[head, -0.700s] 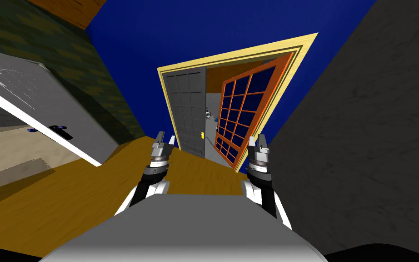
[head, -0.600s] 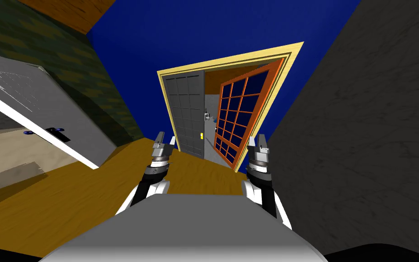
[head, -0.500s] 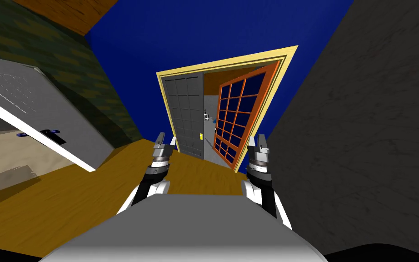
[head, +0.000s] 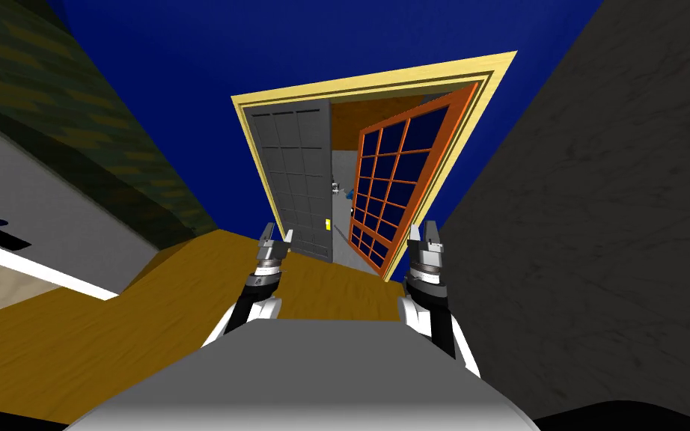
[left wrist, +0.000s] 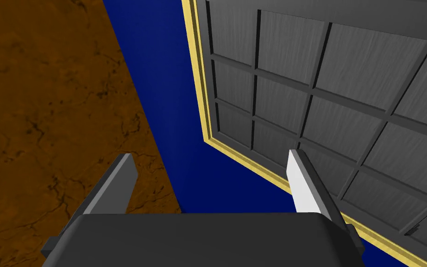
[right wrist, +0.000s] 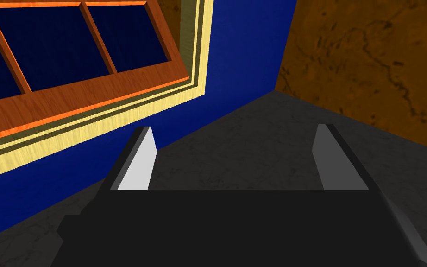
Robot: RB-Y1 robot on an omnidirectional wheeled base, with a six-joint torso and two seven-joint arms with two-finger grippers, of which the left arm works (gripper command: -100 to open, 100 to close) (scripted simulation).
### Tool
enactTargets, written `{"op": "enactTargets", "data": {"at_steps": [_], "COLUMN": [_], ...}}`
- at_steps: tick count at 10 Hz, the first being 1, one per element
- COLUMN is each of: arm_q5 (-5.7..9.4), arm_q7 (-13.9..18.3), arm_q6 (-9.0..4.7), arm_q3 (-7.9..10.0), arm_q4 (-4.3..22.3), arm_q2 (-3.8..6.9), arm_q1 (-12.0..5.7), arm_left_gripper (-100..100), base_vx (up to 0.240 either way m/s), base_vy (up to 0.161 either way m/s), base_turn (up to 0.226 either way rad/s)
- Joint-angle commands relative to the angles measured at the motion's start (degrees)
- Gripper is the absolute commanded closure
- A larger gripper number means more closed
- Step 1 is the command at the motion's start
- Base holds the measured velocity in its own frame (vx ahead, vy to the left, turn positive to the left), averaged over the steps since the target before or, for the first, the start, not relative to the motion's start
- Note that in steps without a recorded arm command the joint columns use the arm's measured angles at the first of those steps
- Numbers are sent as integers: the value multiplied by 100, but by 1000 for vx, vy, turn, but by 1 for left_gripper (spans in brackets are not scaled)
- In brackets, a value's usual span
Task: Push the door open
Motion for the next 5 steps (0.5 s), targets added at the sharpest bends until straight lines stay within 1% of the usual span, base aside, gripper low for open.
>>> {"op": "enactTargets", "data": {"at_steps": [1,5], "arm_q5": [78,295], "arm_q7": [161,590], "arm_q6": [-72,-206], "arm_q3": [14,59], "arm_q4": [234,760], "arm_q2": [14,60], "arm_q1": [-55,-169], "arm_left_gripper": [-100,-100], "base_vx": [63,69], "base_vy": [28,40], "base_turn": [-123,-130]}}
